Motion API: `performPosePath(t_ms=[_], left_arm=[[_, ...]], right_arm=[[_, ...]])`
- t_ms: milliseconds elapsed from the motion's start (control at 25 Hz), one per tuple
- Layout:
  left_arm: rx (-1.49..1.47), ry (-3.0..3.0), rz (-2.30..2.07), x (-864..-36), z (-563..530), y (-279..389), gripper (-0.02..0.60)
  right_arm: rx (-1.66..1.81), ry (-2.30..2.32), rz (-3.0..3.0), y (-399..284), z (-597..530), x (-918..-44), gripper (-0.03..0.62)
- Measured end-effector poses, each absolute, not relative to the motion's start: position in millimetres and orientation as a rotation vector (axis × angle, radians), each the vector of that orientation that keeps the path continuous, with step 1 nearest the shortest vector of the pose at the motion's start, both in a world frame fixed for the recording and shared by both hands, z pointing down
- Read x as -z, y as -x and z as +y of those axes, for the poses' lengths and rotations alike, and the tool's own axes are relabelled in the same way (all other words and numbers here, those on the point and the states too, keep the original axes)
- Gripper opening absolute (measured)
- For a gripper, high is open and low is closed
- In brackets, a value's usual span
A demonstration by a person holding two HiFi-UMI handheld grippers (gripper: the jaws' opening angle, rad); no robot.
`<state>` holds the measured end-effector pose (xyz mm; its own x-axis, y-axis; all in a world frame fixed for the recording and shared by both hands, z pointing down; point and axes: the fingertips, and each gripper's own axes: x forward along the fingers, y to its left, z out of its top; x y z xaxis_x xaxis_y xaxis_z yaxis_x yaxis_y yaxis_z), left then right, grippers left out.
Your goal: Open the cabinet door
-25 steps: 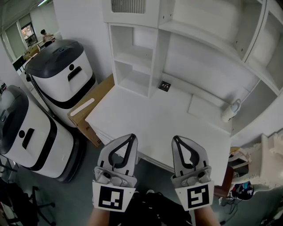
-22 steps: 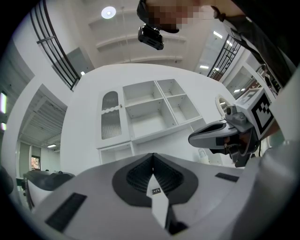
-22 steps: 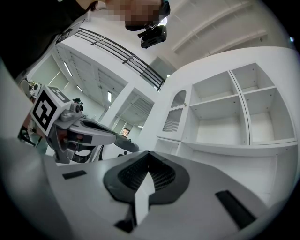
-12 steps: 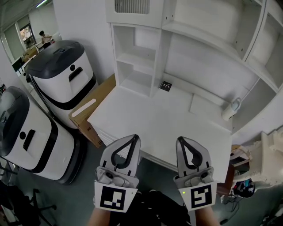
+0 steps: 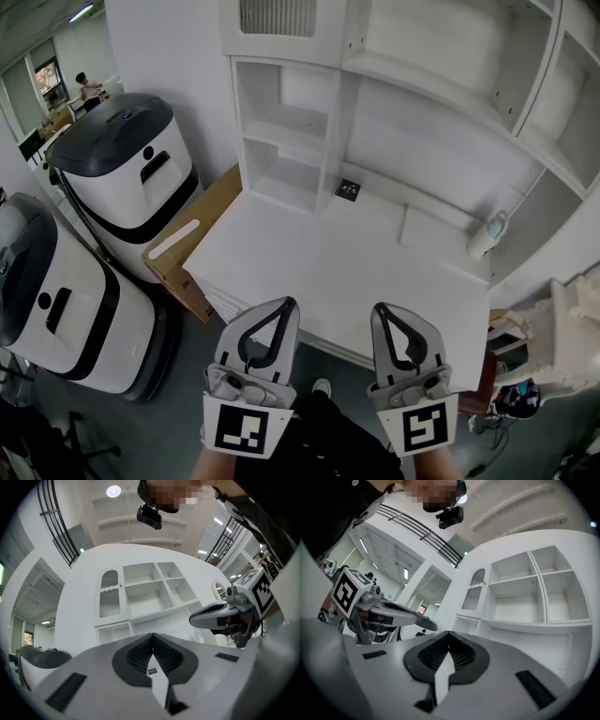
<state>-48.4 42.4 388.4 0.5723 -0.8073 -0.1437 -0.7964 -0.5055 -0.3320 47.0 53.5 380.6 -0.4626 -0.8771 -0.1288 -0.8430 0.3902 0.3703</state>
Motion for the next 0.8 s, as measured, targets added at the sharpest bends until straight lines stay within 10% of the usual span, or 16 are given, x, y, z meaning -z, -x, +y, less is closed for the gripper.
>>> performPosePath(t_ms=[800], left_arm=[[0.049,2.385,1.365,-378.1,-51.4,27.4,-0.002]], right_arm=[[0.596,-1.466,-2.623,-59.8,-46.6,-380.4,0.002]])
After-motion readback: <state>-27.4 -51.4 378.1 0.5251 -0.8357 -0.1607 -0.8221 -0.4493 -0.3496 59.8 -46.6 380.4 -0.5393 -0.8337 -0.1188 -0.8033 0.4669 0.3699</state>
